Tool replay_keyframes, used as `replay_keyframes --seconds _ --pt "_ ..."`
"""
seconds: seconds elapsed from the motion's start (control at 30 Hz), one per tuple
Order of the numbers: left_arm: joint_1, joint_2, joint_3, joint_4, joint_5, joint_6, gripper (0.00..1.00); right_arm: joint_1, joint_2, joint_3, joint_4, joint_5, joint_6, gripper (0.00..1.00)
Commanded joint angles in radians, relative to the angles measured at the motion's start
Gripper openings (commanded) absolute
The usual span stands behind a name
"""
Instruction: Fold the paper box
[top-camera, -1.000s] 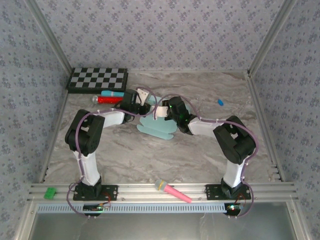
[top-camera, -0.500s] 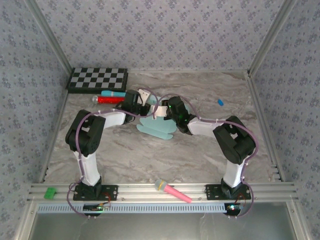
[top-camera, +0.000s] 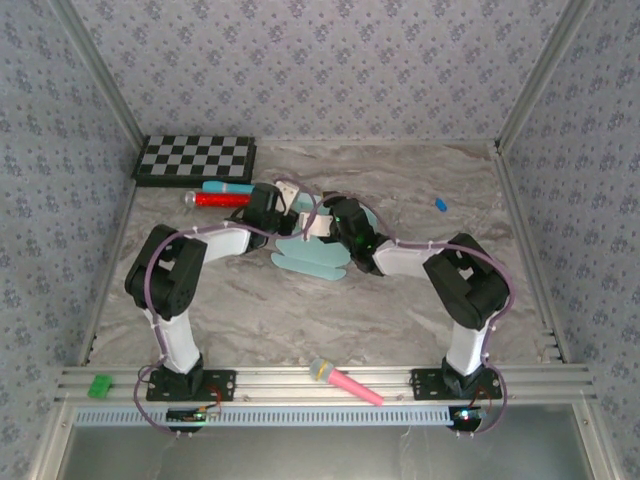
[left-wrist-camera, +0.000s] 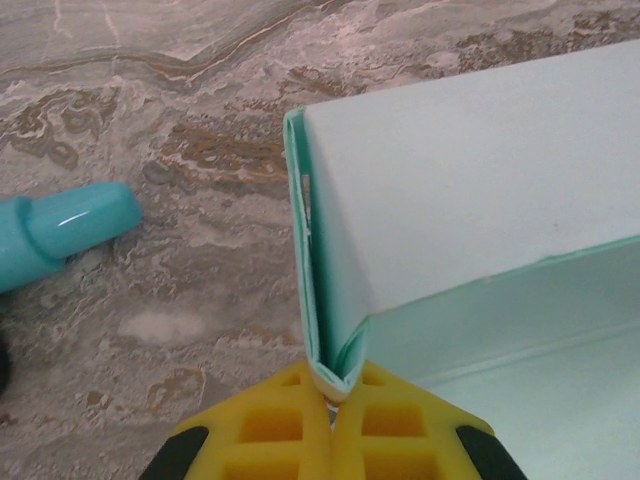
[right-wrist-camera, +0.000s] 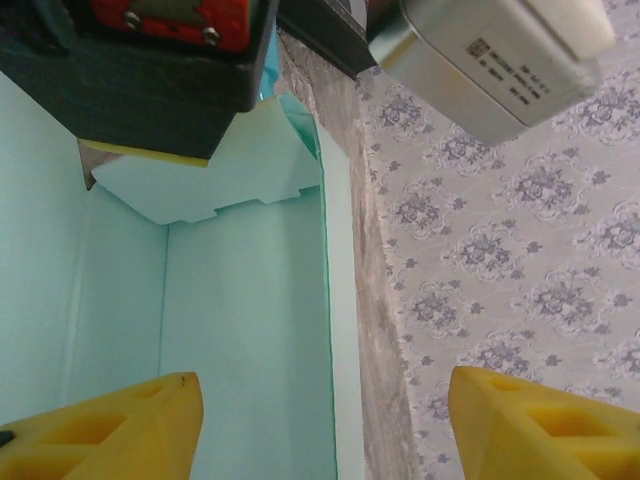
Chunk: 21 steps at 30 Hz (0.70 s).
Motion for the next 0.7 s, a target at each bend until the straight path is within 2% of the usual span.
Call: replay_keyframes --seconds 0.0,0.13,0.43,0.53,0.67 --pt "-0.019 -0.041 -0.016 -0.083 -0.068 -0.006 0.0 0.007 -0.081 -0.013 -0.012 0.028 0.1 0.69" --pt "-0.022 -0.057 -0.021 -0.132 -0.126 -0.044 0.0 0.009 -0.151 -0.035 -0.074 0.026 0.218 0.7" --pt "-0.022 -0.108 -0.069 -0.144 -0.146 -0.134 0.0 -0.016 -0.28 -0.047 -0.249 0.054 0.558 0.7" --pt "-0.031 -0.116 -0.082 -0.137 -0.157 -0.157 0.0 -0.03 -0.299 -0.007 -0.39 0.06 0.722 0.68" --pt "-0.036 -0.12 -0.094 -0.133 -0.173 -0.175 0.0 -0.073 -0.293 0.082 -0.617 0.005 0.96 0.63"
